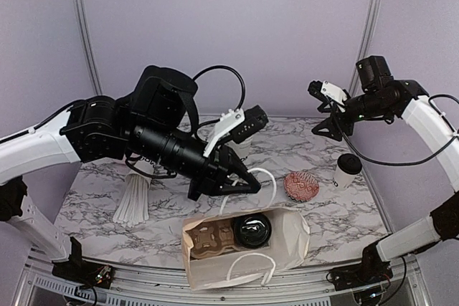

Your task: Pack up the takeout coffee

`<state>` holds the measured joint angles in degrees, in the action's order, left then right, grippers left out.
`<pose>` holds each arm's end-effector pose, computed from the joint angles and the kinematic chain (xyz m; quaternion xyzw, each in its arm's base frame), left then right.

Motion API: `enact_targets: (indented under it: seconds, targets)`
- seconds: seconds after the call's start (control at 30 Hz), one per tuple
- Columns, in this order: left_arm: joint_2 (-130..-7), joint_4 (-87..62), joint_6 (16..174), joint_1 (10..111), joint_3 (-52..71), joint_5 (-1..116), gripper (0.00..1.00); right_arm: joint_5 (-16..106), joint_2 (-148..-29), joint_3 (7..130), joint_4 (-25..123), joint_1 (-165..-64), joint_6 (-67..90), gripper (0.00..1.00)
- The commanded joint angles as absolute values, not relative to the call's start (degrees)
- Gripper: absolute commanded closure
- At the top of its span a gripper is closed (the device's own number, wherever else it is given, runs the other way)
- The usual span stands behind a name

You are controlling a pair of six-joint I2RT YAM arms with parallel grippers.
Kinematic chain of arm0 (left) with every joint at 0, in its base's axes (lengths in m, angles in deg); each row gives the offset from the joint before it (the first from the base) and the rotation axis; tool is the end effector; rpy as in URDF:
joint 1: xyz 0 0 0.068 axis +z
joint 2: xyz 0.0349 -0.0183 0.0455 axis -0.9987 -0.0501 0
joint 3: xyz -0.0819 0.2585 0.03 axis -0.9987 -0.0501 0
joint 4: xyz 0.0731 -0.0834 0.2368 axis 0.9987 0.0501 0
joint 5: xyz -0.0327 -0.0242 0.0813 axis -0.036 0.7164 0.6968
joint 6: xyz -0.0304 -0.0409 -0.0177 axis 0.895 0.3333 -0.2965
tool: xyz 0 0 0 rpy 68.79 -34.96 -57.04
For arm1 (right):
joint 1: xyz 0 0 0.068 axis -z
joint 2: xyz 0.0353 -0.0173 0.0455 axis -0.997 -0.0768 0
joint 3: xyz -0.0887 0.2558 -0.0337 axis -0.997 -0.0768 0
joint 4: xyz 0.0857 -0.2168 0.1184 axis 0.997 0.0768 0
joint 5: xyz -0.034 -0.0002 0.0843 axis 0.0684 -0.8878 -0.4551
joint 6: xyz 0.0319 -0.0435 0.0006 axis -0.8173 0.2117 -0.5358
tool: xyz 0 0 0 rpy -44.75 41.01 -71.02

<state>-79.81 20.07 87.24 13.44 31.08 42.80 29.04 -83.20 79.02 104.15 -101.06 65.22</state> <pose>0.0814 -0.3271 0.4260 0.5590 0.6061 -0.4664 0.3203 0.2477 0.0835 0.3955 -0.5355 0.7338 0.0846 0.4093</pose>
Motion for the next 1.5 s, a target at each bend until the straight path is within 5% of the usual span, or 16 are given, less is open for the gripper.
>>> enact_targets:
  seconds: [0.0,0.27,1.47]
  targets:
    - [-80.48,20.48,84.63,21.66,33.59,49.04,1.0,31.93,-85.27,80.58,105.49,-100.72,63.27,0.22]
    - [-84.6,21.19,80.38,33.58,34.45,50.82,1.0,38.46,-88.8,80.98,106.22,-92.9,56.82,0.05]
    - [-94.22,17.16,78.31,42.5,42.49,52.94,1.0,46.15,-96.52,73.46,112.18,-79.73,57.34,0.06]
